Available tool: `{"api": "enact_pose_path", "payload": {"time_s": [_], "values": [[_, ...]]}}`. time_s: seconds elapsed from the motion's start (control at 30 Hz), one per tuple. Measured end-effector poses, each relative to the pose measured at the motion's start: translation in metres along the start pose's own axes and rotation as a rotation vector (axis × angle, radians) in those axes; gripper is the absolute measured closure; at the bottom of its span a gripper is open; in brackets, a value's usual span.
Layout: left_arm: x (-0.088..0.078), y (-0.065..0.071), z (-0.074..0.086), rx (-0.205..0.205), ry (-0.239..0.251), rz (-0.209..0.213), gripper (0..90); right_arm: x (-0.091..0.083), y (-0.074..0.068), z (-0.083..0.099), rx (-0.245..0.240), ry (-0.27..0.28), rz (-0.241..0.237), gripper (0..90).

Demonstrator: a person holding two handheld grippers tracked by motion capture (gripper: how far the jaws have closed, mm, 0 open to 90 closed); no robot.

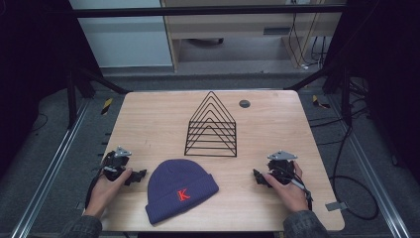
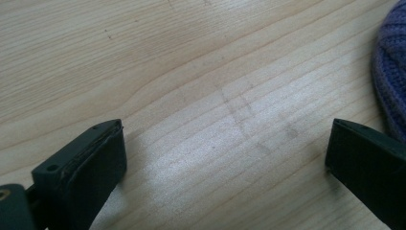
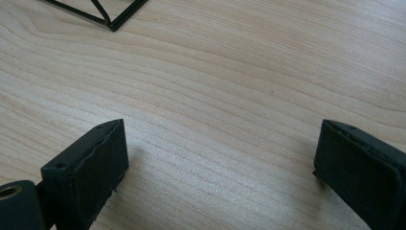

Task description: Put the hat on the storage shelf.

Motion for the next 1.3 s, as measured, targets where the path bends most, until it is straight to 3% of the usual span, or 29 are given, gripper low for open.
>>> {"api": "enact_pose_path", "payload": {"time_s": [0.2, 0.3, 0.37, 0.5, 0.6, 0.63, 0.67, 0.77, 0.83, 0.9, 0.97, 1.0, 1.03, 1.13, 1.2, 1.23, 1.3], "values": [[0.000, -0.001, 0.000, 0.006, -0.005, 0.003, 0.0, 0.001, -0.001, -0.001, 0.006, -0.004, 0.000, 3.2], [-0.003, 0.000, 0.000, -0.003, -0.011, 0.011, 4.2, 0.001, -0.001, -0.001, 0.006, -0.003, 0.000, 3.2], [-0.006, 0.000, -0.002, -0.018, 0.005, 0.030, 6.7, 0.001, -0.001, -0.001, 0.007, -0.003, 0.000, 3.2], [-0.015, 0.004, -0.007, -0.013, 0.047, 0.030, 6.9, 0.002, -0.001, -0.001, 0.006, -0.003, -0.001, 3.2], [-0.022, 0.012, -0.011, -0.018, 0.083, 0.080, 8.3, 0.002, 0.000, -0.002, -0.002, -0.002, -0.008, 3.6], [-0.030, 0.018, -0.014, -0.024, 0.119, 0.123, 9.7, 0.002, 0.000, -0.003, -0.005, -0.002, -0.009, 3.7], [-0.030, 0.018, -0.014, -0.024, 0.119, 0.123, 9.7, 0.002, 0.000, -0.003, -0.005, -0.002, -0.009, 3.7], [-0.043, 0.025, -0.016, -0.001, 0.154, 0.110, 10.0, 0.000, 0.001, -0.004, -0.022, -0.024, -0.013, 9.4], [-0.053, 0.030, -0.019, 0.002, 0.172, 0.122, 12.0, -0.006, -0.004, -0.010, -0.037, -0.004, -0.038, 9.1], [-0.056, 0.032, -0.021, 0.008, 0.179, 0.127, 13.2, -0.016, -0.007, -0.016, -0.079, 0.021, -0.027, 12.4], [-0.066, 0.042, -0.027, 0.091, 0.208, 0.153, 18.1, -0.026, -0.008, -0.023, -0.092, 0.057, 0.000, 15.8], [-0.066, 0.042, -0.027, 0.091, 0.208, 0.153, 18.9, -0.026, -0.008, -0.023, -0.092, 0.057, 0.000, 15.8], [-0.069, 0.047, -0.030, 0.124, 0.191, 0.159, 18.8, -0.034, -0.013, -0.028, -0.101, 0.085, -0.004, 20.2], [-0.072, 0.052, -0.035, 0.140, 0.171, 0.149, 18.4, -0.036, -0.018, -0.031, -0.117, 0.093, -0.011, 22.8], [-0.072, 0.055, -0.039, 0.151, 0.138, 0.140, 17.6, -0.039, -0.028, -0.035, -0.111, 0.114, -0.054, 24.4], [-0.073, 0.056, -0.043, 0.159, 0.105, 0.124, 15.1, -0.041, -0.039, -0.040, -0.128, 0.116, -0.060, 26.8], [-0.072, 0.057, -0.046, 0.161, 0.078, 0.107, 13.9, -0.043, -0.047, -0.042, -0.154, 0.116, -0.063, 29.0]]}}
Point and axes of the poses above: each handheld gripper's, and its own axes: x roughly forward along the jaws, z roughly out of its underside, y roughly to its right, the point moved 6 cm from there along x, roughly forward along the jaws, and after that the axes turned 8 degrees about -y, right-handed, at the moved point
